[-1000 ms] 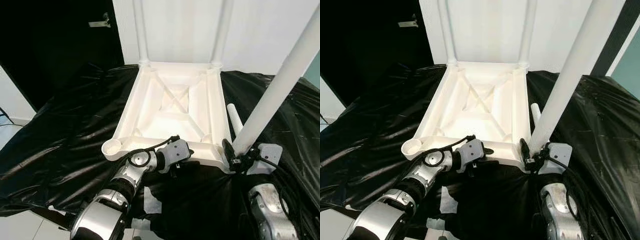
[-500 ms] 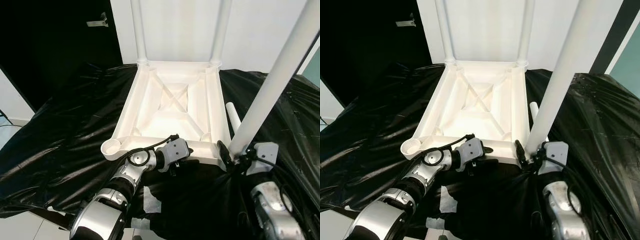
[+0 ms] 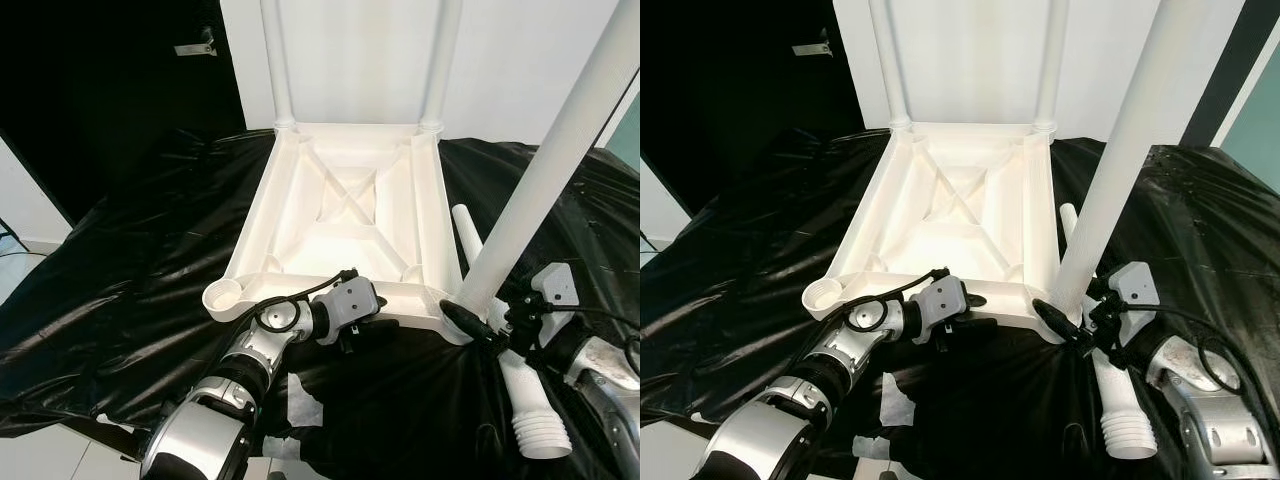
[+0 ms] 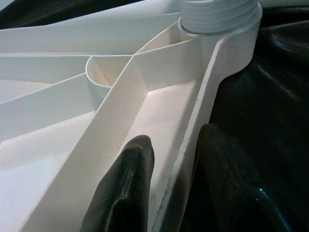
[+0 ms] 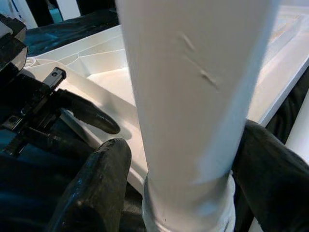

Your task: Building children table

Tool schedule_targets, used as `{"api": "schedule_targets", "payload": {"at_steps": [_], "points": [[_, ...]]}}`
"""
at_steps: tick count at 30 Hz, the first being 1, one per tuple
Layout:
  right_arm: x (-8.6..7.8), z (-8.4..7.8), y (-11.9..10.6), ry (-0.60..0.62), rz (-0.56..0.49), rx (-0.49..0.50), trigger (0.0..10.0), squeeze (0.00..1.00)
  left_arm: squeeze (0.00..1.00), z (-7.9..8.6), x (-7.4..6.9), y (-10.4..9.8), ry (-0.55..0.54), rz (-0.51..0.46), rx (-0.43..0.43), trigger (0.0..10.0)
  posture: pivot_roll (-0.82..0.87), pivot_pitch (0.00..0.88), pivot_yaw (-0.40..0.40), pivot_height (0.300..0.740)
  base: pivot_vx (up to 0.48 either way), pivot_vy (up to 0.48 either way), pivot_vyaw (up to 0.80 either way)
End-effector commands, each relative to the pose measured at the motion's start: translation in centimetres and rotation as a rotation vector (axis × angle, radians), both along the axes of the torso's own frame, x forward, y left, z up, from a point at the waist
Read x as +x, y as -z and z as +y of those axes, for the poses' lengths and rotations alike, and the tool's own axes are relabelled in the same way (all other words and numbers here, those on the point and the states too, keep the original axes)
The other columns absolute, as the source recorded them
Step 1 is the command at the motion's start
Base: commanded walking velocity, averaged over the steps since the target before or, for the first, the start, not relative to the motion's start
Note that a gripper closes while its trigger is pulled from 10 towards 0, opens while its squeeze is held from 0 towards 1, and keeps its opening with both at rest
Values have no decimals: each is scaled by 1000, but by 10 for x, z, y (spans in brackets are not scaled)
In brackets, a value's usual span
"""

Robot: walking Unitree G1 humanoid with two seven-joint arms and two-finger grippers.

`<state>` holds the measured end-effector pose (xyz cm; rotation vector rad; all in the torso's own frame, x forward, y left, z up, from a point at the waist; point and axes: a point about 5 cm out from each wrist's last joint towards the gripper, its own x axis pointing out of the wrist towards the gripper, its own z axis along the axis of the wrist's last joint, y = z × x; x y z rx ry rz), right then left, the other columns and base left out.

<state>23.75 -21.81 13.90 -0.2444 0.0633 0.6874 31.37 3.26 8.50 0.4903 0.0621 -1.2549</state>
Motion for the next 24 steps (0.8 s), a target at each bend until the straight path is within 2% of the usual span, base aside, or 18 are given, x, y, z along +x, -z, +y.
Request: {"api": "schedule_targets", "payload": {"at_steps": [1, 8, 12, 14, 16, 17, 19, 21, 22, 24], "points": [[-7, 8, 11, -110, 98, 19, 0, 0, 0, 11, 0, 20, -178, 33, 33, 10000, -23, 0, 12, 740, 0, 0, 0], [-14, 12, 16, -138, 154, 55, 0, 0, 0, 11, 0, 20, -178, 32, 35, 10000, -23, 0, 13, 740, 0, 0, 0], [-20, 29, 22, -88, 134, 140, 0, 0, 0, 10, 0, 20, -180, 33, 33, 10000, -20, 0, 13, 740, 0, 0, 0], [-20, 41, 26, 6, 90, 201, 0, 0, 0, 11, 0, 20, -179, 33, 35, 10000, -19, 0, 14, 740, 0, 0, 0], [-20, 44, 27, 180, 30, 261, 0, 0, 0, 11, 2, 18, -185, 31, 29, 10000, -15, 0, 12, 740, 0, 0, 0], [-20, 44, 27, 180, 30, 261, 0, 0, 0, 11, 2, 18, -185, 31, 29, 10000, -15, 0, 12, 740, 0, 0, 0], [-23, 37, 27, 396, -48, 286, 0, 0, 0, 12, 2, 18, -188, 27, 31, 10000, -17, 0, 8, 740, 0, 0, 0], [-26, 31, 29, 558, -98, 290, 0, 0, 0, 13, 2, 19, -187, 28, 35, 10000, -17, 0, 8, 740, 0, 0, 0], [-26, 31, 29, 558, -98, 290, 0, 0, 0, 13, 2, 19, -187, 28, 35, 10000, -17, 0, 8, 740, 0, 0, 0], [-28, 28, 30, 652, -122, 286, 0, 0, 0, 13, 1, 20, -185, 30, 36, 10000, -21, 0, 10, 740, 0, 0, 0]]}}
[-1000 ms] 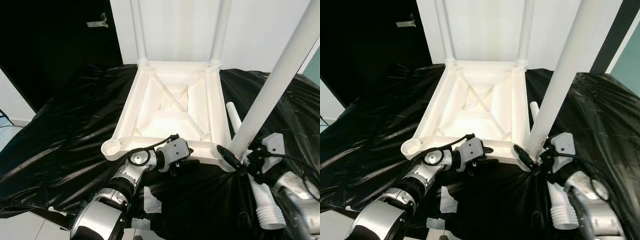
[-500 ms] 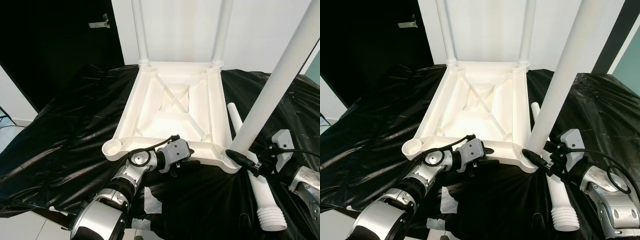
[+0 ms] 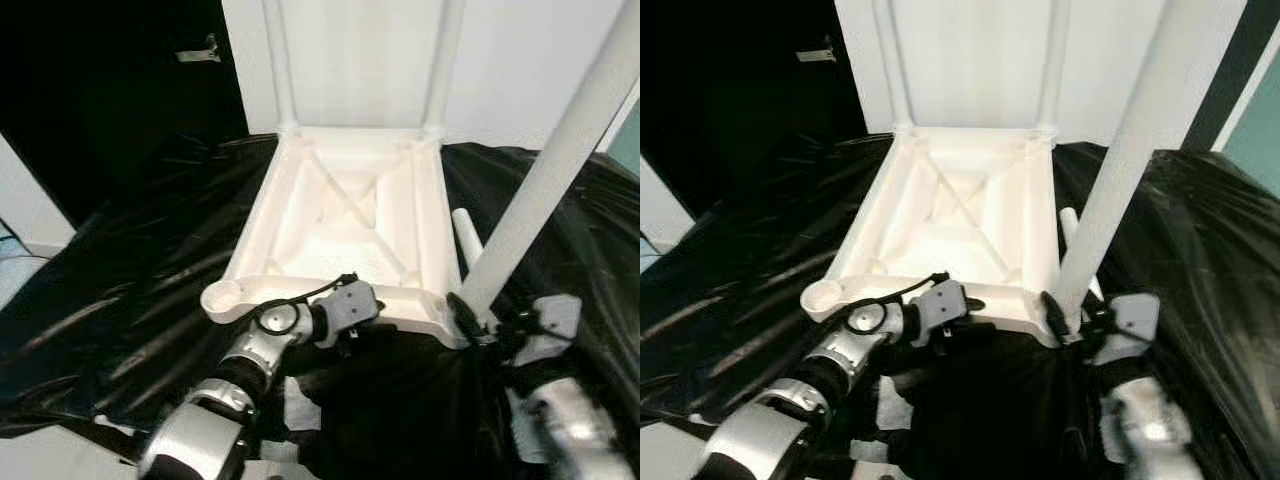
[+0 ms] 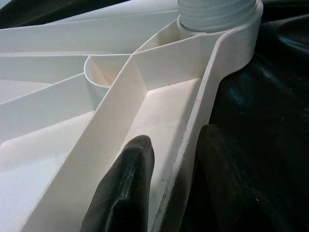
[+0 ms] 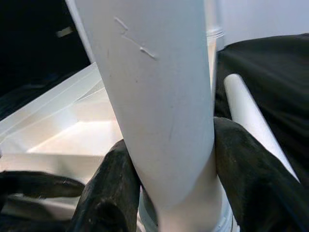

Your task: Building children table

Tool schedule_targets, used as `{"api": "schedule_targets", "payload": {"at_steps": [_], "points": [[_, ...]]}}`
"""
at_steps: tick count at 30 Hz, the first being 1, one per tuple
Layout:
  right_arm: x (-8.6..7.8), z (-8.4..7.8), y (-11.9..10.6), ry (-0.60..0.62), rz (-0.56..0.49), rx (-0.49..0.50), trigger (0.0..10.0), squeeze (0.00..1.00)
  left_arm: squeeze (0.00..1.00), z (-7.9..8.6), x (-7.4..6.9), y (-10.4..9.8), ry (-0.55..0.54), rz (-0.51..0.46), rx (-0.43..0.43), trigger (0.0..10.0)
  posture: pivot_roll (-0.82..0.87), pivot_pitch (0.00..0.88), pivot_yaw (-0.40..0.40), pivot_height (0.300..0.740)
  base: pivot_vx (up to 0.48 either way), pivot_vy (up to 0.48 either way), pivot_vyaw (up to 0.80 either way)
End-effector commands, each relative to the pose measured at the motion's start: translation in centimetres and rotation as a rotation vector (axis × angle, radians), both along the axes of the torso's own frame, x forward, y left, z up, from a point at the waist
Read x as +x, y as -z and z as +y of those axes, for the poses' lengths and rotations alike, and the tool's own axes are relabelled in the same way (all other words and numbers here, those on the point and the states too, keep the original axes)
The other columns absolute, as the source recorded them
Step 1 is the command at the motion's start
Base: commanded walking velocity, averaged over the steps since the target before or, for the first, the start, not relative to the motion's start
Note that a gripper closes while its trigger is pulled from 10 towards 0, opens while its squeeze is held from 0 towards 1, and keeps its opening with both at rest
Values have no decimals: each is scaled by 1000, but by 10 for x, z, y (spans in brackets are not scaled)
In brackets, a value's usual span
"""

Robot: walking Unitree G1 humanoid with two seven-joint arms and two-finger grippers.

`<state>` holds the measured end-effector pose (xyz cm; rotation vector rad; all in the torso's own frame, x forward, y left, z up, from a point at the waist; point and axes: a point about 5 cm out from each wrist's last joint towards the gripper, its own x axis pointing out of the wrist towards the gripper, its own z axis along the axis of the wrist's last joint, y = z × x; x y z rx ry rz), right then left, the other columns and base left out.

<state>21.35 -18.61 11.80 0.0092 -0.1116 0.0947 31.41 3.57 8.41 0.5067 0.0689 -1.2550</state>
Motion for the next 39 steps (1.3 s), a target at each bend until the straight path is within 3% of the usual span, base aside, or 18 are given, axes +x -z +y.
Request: {"api": "schedule_targets", "payload": {"at_steps": [1, 4, 5, 6, 7, 9, 10, 12, 15, 16, 29, 30, 31, 34, 35, 39], "points": [[-5, -4, 9, 95, 37, 8, 0, 0, 0, 9, 0, 19, -185, 33, 20, 10000, -21, 0, 10, 740, 0, 0, 0], [-4, 1, 9, 90, 39, 16, 0, 0, 0, 8, 0, 19, -182, 34, 17, 10000, -24, 0, 9, 740, 0, 0, 0], [-4, 4, 8, 73, 37, 14, 4510, 0, 0, 7, 0, 19, -180, 35, 17, 10000, -25, 0, 9, 740, 0, 0, 0], [-3, 6, 7, 54, 37, 10, 9961, 0, 0, 7, -1, 19, -179, 35, 16, 10000, -26, 0, 11, 740, 0, 0, 0], [-3, 8, 7, 40, 36, 5, 10000, 0, 0, 6, -1, 19, -178, 36, 15, 10000, -28, 0, 11, 740, 0, 0, 0], [-2, 9, 8, 21, 38, -5, 10000, 0, 0, 6, -1, 20, -176, 37, 15, 10000, -28, 0, 11, 740, 0, 0, 0], [-1, 8, 7, -2, 33, -13, 10000, 1000, 0, 6, -1, 20, -176, 38, 16, 10000, -31, 0, 9, 740, 0, 0, 0], [0, 6, 6, -18, 29, -17, 10000, 1000, 0, 6, -2, 20, -176, 38, 17, 10000, -32, 0, 9, 740, 0, 0, 0], [5, 5, 3, -162, 36, -39, 10000, 949, 0, 6, -2, 21, -177, 40, 19, 10000, -33, 0, 7, 740, 0, 0, 0], [7, 4, 2, -203, 39, -51, 10000, 0, 0, 5, -2, 21, -177, 40, 19, 10000, -34, 0, 6, 740, 0, 0, 0], [17, -21, -8, -357, 83, -146, 9647, 0, 0, 4, -1, 20, -175, 37, 18, 10000, -38, 0, 8, 740, 0, 0, 0], [17, -23, -7, -398, 115, -144, 6784, 0, 0, 4, -1, 20, -176, 36, 18, 10000, -39, 0, 7, 740, 0, 0, 0], [16, -24, -6, -449, 148, -136, 5725, 0, 0, 4, -1, 19, -176, 35, 17, 10000, -37, 0, 6, 740, 0, 0, 0], [14, -24, -5, -485, 170, -128, 5725, 0, 0, 4, 0, 19, -177, 34, 17, 10000, -36, 0, 6, 740, 0, 0, 0], [13, -24, -5, -516, 181, -117, 0, 0, 0, 4, 0, 19, -177, 33, 16, 10000, -36, 0, 5, 740, 0, 0, 0], [8, -19, -1, -536, 207, -80, 0, 0, 0, 5, -2, 20, -178, 36, 14, 10000, -34, 0, 3, 740, 0, 0, 0]]}}
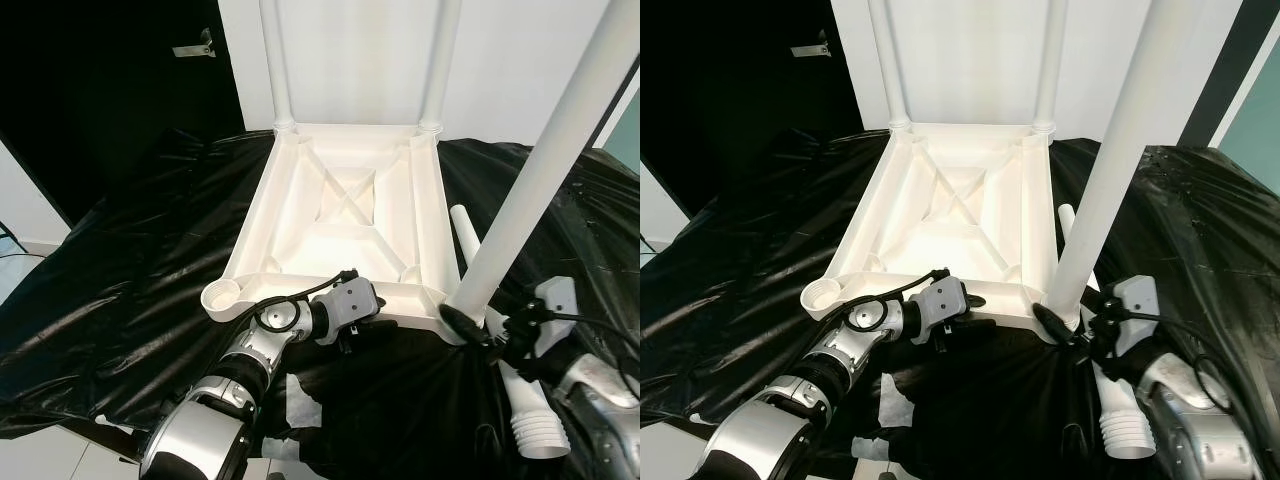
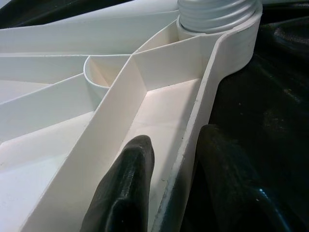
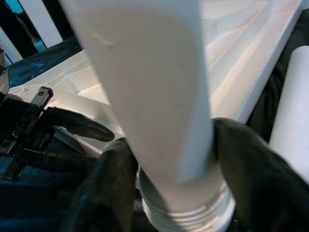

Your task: Building children table

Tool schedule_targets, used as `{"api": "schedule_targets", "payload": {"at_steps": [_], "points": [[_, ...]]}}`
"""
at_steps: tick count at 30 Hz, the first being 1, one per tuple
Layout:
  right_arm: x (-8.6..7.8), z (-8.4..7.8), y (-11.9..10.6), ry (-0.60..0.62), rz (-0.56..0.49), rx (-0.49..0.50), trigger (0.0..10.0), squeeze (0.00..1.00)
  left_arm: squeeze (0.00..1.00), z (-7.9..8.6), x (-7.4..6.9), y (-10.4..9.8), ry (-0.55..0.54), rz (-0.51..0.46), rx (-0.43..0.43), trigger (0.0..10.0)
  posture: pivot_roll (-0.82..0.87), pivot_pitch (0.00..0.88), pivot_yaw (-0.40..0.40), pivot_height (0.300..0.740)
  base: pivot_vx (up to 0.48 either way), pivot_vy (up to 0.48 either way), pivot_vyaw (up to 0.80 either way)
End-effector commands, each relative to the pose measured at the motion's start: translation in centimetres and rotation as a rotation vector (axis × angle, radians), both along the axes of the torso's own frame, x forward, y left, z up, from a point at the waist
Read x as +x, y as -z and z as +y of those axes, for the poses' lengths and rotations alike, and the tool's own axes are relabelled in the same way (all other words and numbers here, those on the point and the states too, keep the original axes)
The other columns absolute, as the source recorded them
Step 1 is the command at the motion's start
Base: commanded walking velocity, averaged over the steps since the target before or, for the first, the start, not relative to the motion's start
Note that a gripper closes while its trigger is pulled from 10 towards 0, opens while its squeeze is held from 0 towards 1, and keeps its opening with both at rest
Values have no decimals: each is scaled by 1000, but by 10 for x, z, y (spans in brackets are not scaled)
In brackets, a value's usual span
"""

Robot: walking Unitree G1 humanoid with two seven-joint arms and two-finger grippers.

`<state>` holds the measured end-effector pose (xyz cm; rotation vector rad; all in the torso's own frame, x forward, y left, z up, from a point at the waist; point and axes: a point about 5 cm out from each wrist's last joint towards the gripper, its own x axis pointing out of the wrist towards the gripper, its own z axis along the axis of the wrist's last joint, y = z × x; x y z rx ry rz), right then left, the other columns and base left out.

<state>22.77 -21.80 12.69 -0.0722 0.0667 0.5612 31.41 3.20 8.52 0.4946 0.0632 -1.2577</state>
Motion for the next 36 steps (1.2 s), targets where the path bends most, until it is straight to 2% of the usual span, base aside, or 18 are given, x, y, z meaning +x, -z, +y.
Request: {"api": "schedule_targets", "payload": {"at_steps": [1, 5, 7, 8, 10, 17, 21, 22, 23, 24, 25, 26, 27, 31, 32, 33, 34, 36], "points": [[-6, 12, 8, -68, 50, 30, 0, 0, 0, 8, -1, 21, -180, 34, 26, 10000, -34, 0, 3, 740, 0, 0, 0], [-13, 22, 15, -34, 67, 71, 0, 0, 0, 9, -3, 23, -180, 38, 27, 10000, -29, 0, 1, 740, 0, 0, 0], [-13, 27, 19, 256, -35, 124, 0, 0, 0, 10, -2, 22, -190, 37, 23, 10000, -19, 0, -5, 740, 0, 0, 0], [-13, 27, 19, 256, -35, 124, 0, 0, 0, 10, -2, 22, -190, 37, 23, 10000, -19, 0, -5, 740, 0, 0, 0], [-16, 28, 19, 386, -80, 151, 0, 0, 0, 11, -1, 22, -194, 36, 21, 10000, -12, 0, -7, 740, 0, 0, 0], [-28, 29, 17, 581, -143, 128, 0, 0, 0, 14, -2, 23, -198, 40, 21, 10000, -14, 0, -1, 740, 0, 0, 0], [-29, 29, 15, 615, -153, 113, 0, 0, 0, 13, -3, 24, -196, 43, 22, 10000, -16, 0, 0, 740, 0, 0, 0], [-29, 30, 15, 608, -153, 106, 3882, 0, 0, 13, -3, 24, -194, 44, 20, 10000, -18, 0, -3, 740, 0, 0, 0], [-29, 30, 15, 608, -153, 106, 3882, 0, 0, 13, -3, 24, -194, 44, 20, 10000, -18, 0, -3, 740, 0, 0, 0], [-30, 32, 15, 594, -156, 96, 10000, 0, 0, 12, -4, 24, -192, 46, 19, 10000, -20, 0, -2, 740, 0, 0, 0], [-30, 32, 15, 594, -156, 96, 10000, 0, 0, 12, -4, 24, -192, 46, 19, 10000, -20, 0, -2, 740, 0, 0, 0], [-30, 34, 15, 568, -157, 89, 10000, 294, 0, 12, -4, 25, -190, 49, 20, 10000, -26, 0, 4, 740, 0, 0, 0], [-28, 35, 15, 537, -152, 89, 10000, 1000, 0, 11, -5, 25, -189, 51, 20, 10000, -30, 0, 3, 740, 0, 0, 0], [-24, 36, 14, 443, -147, 90, 10000, 1000, 0, 9, -6, 26, -181, 55, 22, 10000, -35, 0, 6, 740, 0, 0, 0], [-21, 36, 12, 387, -157, 75, 10000, 0, 0, 9, -6, 26, -178, 56, 22, 10000, -37, 0, 7, 740, 0, 0, 0], [-21, 36, 12, 387, -157, 75, 10000, 0, 0, 9, -6, 26, -178, 56, 22, 10000, -37, 0, 7, 740, 0, 0, 0], [-13, 30, 5, 297, -172, 49, 10000, 0, 0, 8, -6, 25, -177, 54, 21, 10000, -33, 0, 3, 740, 0, 0, 0], [-8, 25, 0, 254, -187, 26, 10000, 0, 0, 7, -5, 24, -176, 52, 19, 10000, -35, 0, 6, 740, 0, 0, 0]]}}
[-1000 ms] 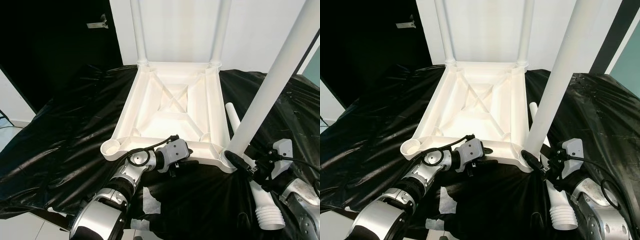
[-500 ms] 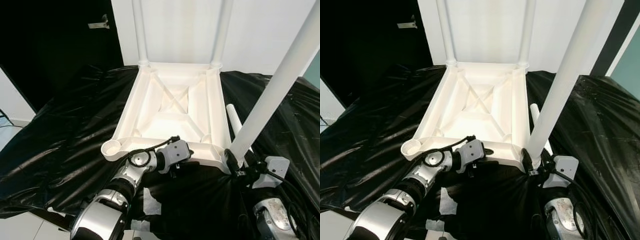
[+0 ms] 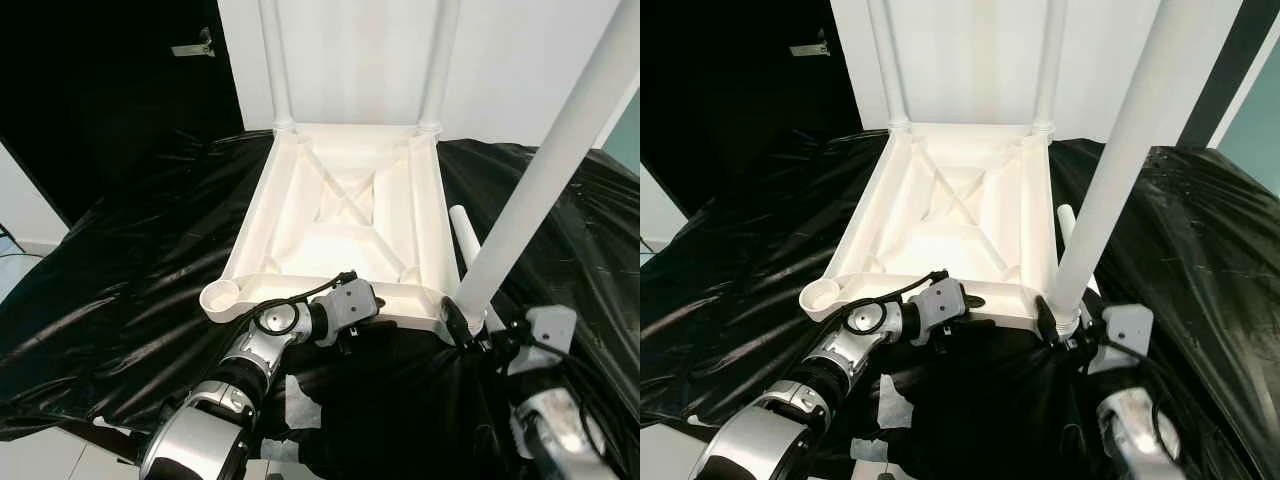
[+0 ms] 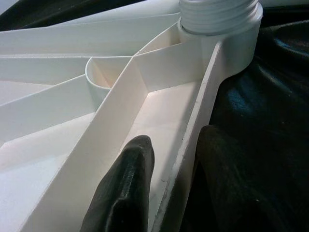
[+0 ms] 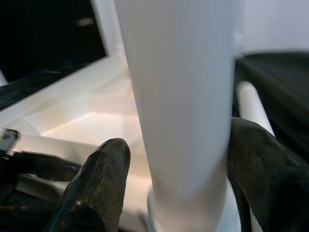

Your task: Building children table

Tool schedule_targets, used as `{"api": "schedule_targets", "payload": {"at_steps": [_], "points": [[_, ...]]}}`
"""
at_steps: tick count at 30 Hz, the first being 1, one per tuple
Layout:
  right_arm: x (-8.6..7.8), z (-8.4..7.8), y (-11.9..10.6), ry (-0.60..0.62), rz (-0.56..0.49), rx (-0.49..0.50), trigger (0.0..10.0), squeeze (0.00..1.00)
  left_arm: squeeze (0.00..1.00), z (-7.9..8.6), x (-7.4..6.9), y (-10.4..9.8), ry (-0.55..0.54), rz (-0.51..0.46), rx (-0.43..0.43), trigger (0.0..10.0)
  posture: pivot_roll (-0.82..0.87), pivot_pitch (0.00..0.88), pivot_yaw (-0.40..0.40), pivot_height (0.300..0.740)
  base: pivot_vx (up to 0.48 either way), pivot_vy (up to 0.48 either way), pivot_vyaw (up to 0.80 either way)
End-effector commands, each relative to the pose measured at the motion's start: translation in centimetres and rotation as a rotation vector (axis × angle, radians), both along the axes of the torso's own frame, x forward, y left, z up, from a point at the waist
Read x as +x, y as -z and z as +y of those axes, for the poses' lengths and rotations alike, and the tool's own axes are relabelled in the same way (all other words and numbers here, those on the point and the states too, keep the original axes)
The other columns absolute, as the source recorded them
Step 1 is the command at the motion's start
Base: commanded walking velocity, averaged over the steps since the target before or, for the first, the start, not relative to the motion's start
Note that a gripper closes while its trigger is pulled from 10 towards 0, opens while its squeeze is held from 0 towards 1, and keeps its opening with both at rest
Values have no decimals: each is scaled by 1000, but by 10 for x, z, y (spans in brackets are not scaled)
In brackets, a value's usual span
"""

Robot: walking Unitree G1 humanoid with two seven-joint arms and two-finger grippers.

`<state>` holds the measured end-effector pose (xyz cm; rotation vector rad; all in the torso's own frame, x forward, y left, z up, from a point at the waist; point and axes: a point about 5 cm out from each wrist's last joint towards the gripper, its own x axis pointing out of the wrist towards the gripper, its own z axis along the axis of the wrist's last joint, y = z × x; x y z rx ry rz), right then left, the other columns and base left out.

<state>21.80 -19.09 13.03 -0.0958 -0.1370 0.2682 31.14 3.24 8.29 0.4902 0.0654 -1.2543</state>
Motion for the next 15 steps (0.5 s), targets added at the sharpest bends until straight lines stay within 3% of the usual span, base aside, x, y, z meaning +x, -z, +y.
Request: {"api": "schedule_targets", "payload": {"at_steps": [1, 5, 10, 11, 12, 13, 14, 15], "points": [[2, -2, 3, -30, 27, 1, 10000, 0, 0, 6, -3, 22, -172, 49, 21, 10000, -35, 0, 6, 740, 0, 0, 0], [11, -15, -5, -79, 10, -65, 10000, 0, 0, 7, -3, 22, -171, 48, 21, 10000, -33, 0, 7, 740, 0, 0, 0], [15, -17, -6, -188, 47, -121, 10000, 0, 0, 8, -2, 21, -173, 46, 23, 10000, -31, 0, 10, 740, 0, 0, 0], [14, -18, -4, -222, 64, -134, 7843, 0, 0, 8, -2, 21, -173, 45, 23, 10000, -29, 0, 10, 740, 0, 0, 0], [14, -18, -4, -222, 64, -134, 7843, 0, 0, 8, -2, 21, -173, 45, 23, 10000, -29, 0, 10, 740, 0, 0, 0], [14, -19, -3, -247, 80, -136, 3176, 0, 0, 8, -1, 21, -173, 44, 23, 10000, -29, 0, 10, 740, 0, 0, 0], [14, -19, -3, -247, 80, -136, 3176, 0, 0, 8, -1, 21, -173, 44, 23, 10000, -29, 0, 10, 740, 0, 0, 0], [12, -19, -1, -277, 98, -135, 0, 0, 0, 9, -1, 20, -176, 42, 22, 10000, -30, 0, 13, 740, 0, 0, 0]]}}
